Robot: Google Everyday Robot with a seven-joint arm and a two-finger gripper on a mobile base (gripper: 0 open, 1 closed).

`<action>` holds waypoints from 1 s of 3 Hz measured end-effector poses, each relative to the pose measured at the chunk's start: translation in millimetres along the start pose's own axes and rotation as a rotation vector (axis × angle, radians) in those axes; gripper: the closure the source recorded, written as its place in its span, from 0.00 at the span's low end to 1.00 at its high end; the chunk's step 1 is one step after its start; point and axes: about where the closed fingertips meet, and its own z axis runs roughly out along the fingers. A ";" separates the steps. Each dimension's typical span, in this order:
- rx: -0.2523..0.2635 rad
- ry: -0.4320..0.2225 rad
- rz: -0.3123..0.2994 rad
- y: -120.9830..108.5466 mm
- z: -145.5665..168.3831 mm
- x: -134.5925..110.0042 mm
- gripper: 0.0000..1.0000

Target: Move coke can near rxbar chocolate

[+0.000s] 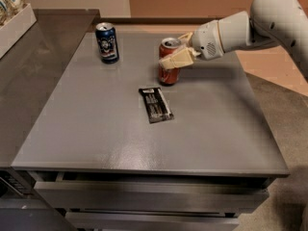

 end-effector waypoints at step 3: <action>-0.046 0.013 0.013 7.6 14.4 10.0 0.12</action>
Offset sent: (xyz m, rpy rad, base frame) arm -0.0054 0.0027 -0.0189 -0.0023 0.0393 0.0261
